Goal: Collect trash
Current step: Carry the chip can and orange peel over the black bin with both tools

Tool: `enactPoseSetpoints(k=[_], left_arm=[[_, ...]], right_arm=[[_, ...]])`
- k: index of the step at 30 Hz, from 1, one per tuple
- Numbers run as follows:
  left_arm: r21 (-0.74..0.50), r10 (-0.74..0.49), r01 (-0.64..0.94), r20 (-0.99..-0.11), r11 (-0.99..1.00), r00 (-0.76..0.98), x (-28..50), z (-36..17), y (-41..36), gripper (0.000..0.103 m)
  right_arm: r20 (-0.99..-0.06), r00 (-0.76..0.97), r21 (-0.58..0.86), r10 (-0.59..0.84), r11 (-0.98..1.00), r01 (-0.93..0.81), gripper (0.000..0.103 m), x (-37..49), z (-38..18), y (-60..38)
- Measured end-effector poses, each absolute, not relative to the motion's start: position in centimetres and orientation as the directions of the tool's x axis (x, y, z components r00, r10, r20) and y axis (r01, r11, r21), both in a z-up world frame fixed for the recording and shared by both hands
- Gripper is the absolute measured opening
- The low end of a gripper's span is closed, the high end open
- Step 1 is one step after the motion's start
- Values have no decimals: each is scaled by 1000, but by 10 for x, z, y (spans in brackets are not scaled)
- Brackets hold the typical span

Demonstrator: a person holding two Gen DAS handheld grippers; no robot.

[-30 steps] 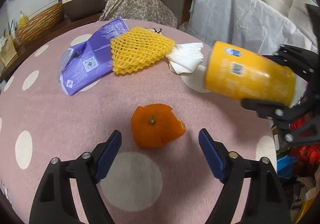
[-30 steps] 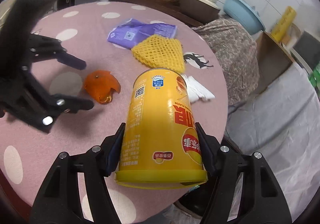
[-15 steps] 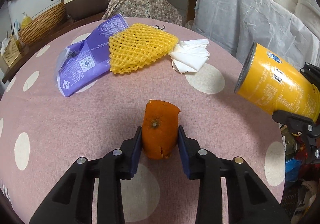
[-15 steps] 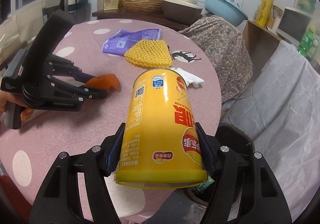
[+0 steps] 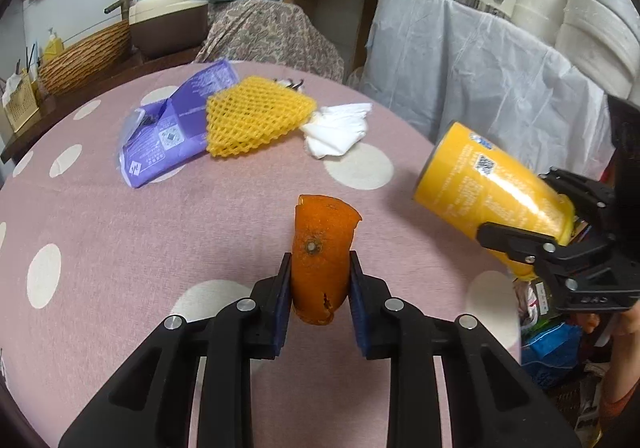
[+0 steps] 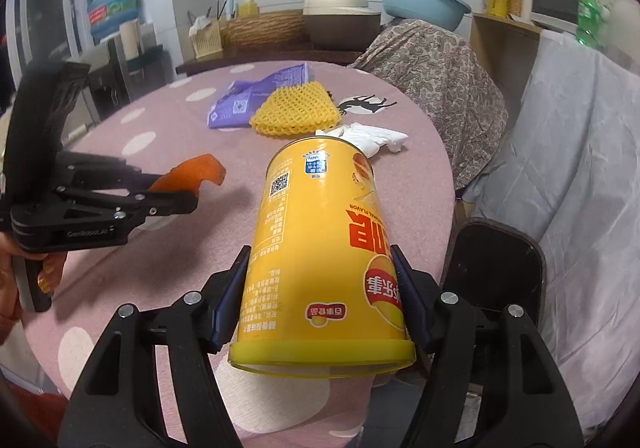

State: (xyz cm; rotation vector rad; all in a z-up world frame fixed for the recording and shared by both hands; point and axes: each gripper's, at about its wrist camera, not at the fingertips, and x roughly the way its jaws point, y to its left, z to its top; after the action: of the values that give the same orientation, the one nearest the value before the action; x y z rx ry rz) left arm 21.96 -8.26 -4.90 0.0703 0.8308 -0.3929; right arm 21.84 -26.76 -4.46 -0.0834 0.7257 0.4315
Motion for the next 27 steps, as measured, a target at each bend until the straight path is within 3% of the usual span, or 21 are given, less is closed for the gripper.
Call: enactPoseSetpoints(k=[6,14,20,27], left_arm=[[-99,-381,445,-697,890,607,202,-33,-113,26],[-102,-469,565,-686,819,556,206,-21,-177,26],[-138,-513,638,-731,758,450,231,-29,-247,25],[-128,-457,690,-831,712,318,267,-72,-333,25]], right_arm=[[-617,706,157,348,934,-322,67,209,-44,-301],[-594,775,188,214,974,-124,67,199,-41,-381],[-600,795,166,95,986,7,67,189,-48,-429],[-616,788,153,19,983,97,67,183,-64,-470]])
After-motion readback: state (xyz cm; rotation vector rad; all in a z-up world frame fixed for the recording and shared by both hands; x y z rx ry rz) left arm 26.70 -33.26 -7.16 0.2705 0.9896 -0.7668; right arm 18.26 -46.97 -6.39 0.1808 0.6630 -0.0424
